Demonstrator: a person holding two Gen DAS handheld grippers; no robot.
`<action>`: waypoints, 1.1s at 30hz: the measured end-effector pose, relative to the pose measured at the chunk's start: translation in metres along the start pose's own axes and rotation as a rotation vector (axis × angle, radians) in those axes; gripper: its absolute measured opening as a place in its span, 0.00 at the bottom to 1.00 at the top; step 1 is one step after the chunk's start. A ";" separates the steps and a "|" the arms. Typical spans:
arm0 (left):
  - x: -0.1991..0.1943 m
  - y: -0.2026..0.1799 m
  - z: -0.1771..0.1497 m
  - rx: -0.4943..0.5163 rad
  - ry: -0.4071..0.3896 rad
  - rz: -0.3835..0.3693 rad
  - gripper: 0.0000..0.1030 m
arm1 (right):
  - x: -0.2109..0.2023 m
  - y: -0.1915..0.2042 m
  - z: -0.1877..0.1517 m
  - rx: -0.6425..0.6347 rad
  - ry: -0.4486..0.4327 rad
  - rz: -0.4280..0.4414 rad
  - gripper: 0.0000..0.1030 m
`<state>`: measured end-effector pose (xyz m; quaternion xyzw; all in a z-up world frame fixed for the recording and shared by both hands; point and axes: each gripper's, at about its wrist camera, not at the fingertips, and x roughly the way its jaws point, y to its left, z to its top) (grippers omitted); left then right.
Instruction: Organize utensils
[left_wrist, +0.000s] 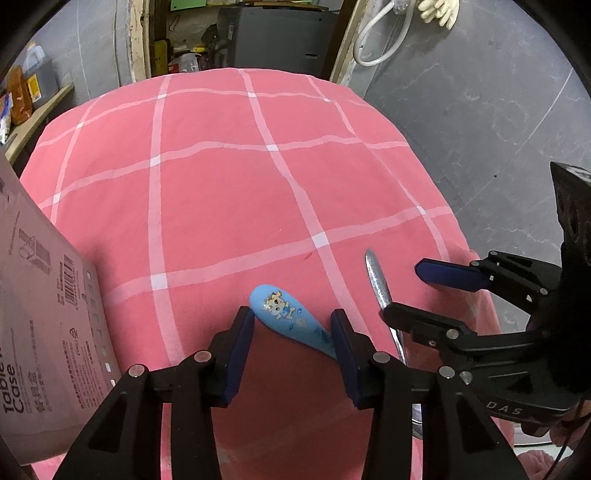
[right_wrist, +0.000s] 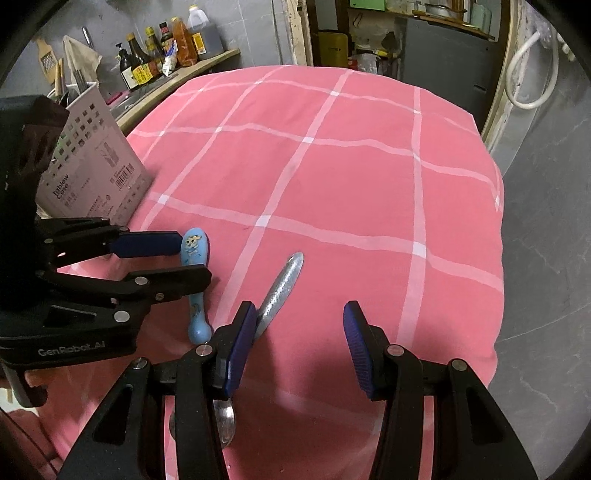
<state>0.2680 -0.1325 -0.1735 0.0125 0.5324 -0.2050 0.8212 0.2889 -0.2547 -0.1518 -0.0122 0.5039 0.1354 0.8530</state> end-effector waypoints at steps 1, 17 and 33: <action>-0.001 0.001 0.000 0.000 0.000 -0.002 0.39 | 0.000 0.001 0.001 0.002 0.002 -0.002 0.43; -0.003 0.001 -0.004 -0.135 0.057 -0.046 0.37 | -0.019 -0.005 -0.020 -0.031 0.072 -0.030 0.15; 0.010 -0.004 0.009 -0.309 0.071 -0.022 0.16 | -0.026 -0.014 -0.037 0.164 0.079 -0.040 0.13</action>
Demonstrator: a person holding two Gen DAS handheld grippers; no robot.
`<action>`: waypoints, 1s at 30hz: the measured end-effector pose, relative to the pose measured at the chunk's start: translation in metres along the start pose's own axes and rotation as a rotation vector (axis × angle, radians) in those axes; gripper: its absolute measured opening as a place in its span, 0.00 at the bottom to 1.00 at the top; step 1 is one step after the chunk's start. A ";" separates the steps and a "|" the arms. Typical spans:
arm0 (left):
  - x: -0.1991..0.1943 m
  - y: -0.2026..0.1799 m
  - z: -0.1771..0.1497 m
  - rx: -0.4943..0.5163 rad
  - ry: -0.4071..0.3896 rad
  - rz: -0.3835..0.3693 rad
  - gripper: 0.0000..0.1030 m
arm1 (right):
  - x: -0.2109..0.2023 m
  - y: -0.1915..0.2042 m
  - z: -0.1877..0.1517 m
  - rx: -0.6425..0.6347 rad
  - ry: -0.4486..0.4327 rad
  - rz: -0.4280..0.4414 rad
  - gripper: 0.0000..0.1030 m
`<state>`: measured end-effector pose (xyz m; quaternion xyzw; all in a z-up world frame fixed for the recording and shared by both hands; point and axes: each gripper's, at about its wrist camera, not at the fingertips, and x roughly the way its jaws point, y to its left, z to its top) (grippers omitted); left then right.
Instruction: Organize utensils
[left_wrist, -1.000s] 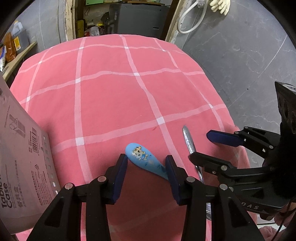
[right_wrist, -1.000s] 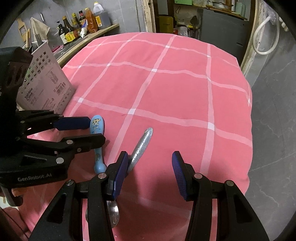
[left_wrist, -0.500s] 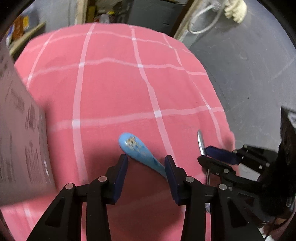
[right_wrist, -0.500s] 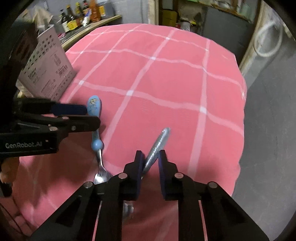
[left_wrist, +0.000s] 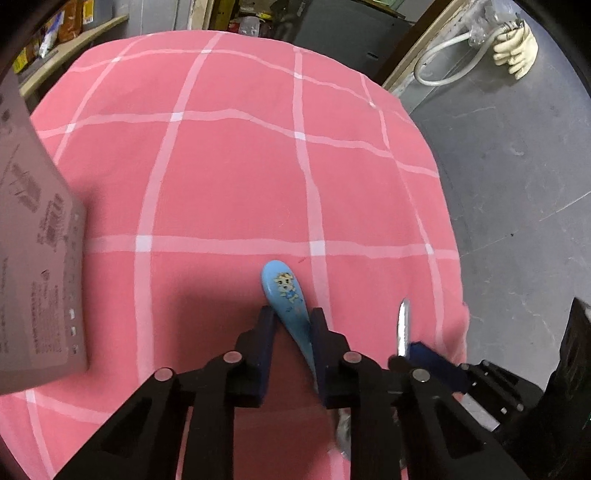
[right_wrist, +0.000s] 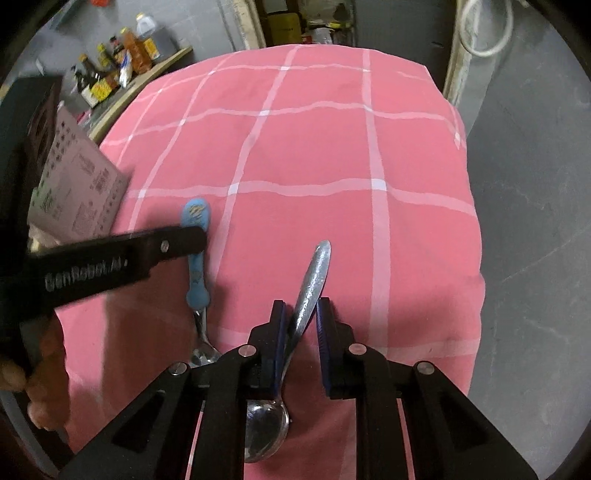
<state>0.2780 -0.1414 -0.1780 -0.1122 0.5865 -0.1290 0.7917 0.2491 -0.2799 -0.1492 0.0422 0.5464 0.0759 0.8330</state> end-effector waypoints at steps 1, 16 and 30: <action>0.000 0.001 0.001 -0.003 0.002 -0.012 0.15 | -0.001 -0.004 -0.001 0.020 -0.002 0.016 0.11; 0.003 0.023 -0.014 -0.085 0.099 -0.162 0.02 | -0.004 -0.032 -0.020 0.143 0.006 0.115 0.07; 0.001 0.008 -0.005 -0.013 0.045 -0.080 0.18 | 0.004 -0.022 -0.010 0.140 -0.001 0.116 0.07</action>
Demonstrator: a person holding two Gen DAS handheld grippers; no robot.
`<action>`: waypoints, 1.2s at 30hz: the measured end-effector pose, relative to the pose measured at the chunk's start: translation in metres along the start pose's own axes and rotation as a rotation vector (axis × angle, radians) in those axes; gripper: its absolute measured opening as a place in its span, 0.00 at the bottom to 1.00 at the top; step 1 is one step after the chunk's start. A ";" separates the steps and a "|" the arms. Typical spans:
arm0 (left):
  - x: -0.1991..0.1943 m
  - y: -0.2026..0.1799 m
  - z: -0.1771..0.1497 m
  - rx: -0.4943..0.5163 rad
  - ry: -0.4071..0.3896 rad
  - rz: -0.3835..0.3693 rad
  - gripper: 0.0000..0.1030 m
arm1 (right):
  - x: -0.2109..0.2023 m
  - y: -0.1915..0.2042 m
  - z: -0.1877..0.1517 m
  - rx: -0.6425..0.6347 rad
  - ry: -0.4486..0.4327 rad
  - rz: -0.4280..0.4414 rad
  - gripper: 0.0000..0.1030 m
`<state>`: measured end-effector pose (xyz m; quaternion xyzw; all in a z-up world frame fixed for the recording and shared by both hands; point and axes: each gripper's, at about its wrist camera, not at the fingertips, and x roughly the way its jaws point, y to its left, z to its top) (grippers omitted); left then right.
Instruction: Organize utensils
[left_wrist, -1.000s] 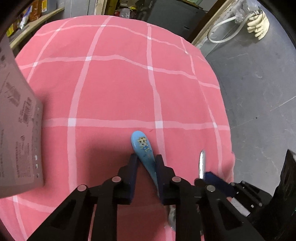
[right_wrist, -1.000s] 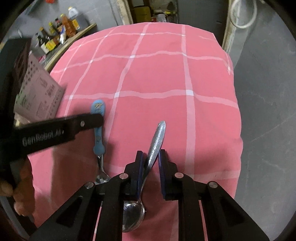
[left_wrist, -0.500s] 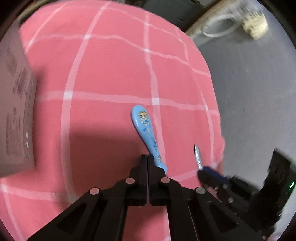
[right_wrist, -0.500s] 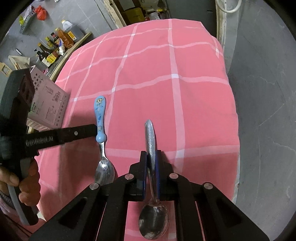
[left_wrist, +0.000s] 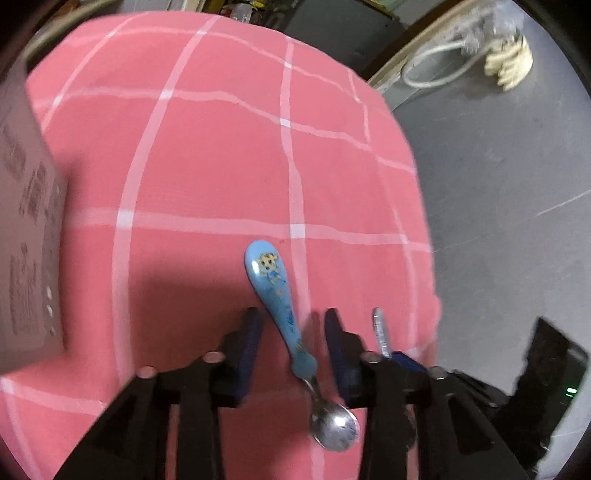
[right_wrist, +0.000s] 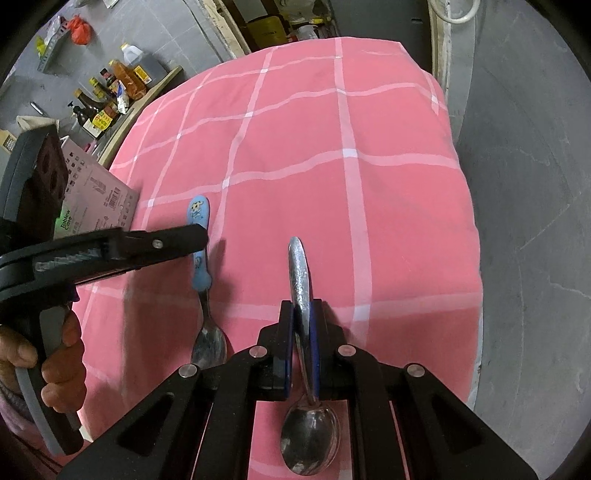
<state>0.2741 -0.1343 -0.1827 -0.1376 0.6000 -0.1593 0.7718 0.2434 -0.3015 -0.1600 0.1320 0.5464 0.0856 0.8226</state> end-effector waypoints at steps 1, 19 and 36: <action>0.002 -0.003 0.002 0.017 0.003 0.035 0.14 | 0.000 0.001 0.001 -0.010 -0.001 -0.005 0.07; 0.008 -0.027 0.006 0.145 0.021 0.145 0.11 | -0.006 0.000 0.002 -0.088 -0.016 -0.026 0.07; -0.024 -0.012 -0.038 0.112 -0.046 -0.007 0.10 | -0.024 -0.010 -0.021 0.019 -0.103 0.066 0.02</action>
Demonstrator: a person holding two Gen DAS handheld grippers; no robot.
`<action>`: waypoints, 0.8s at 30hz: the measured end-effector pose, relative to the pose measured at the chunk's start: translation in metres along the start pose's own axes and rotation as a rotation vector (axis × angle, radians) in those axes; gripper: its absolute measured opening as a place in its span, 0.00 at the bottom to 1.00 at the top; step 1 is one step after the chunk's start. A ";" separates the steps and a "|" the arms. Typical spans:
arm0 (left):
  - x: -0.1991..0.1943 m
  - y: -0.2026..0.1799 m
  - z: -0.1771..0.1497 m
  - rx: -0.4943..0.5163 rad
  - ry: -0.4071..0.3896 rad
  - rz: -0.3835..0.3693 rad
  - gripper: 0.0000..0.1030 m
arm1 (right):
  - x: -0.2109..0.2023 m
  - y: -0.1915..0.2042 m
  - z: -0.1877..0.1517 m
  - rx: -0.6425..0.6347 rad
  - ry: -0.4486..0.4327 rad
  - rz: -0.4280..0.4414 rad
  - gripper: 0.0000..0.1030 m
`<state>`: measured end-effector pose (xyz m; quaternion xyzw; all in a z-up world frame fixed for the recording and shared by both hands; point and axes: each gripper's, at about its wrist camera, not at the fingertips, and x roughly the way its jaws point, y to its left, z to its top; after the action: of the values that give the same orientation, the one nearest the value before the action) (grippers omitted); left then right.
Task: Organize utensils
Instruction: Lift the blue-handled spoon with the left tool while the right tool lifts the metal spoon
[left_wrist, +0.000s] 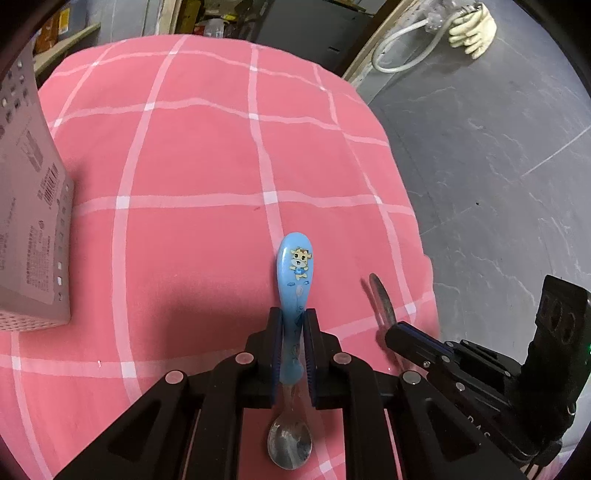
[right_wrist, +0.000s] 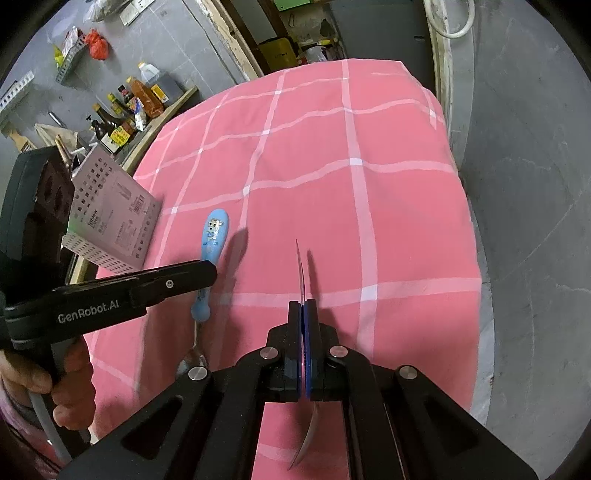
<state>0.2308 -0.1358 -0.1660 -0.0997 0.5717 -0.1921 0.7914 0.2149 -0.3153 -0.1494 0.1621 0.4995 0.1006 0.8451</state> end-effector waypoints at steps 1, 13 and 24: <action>-0.001 -0.001 0.000 0.005 -0.006 -0.001 0.10 | -0.002 0.000 0.000 0.007 -0.004 0.005 0.02; -0.023 -0.011 -0.001 0.058 -0.087 -0.018 0.08 | -0.019 0.012 0.003 0.012 -0.073 0.038 0.02; -0.026 -0.019 -0.007 0.107 -0.098 -0.041 0.06 | -0.020 0.006 -0.006 0.049 -0.076 0.022 0.02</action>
<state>0.2139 -0.1416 -0.1386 -0.0780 0.5188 -0.2335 0.8187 0.1995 -0.3149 -0.1336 0.1922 0.4673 0.0914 0.8581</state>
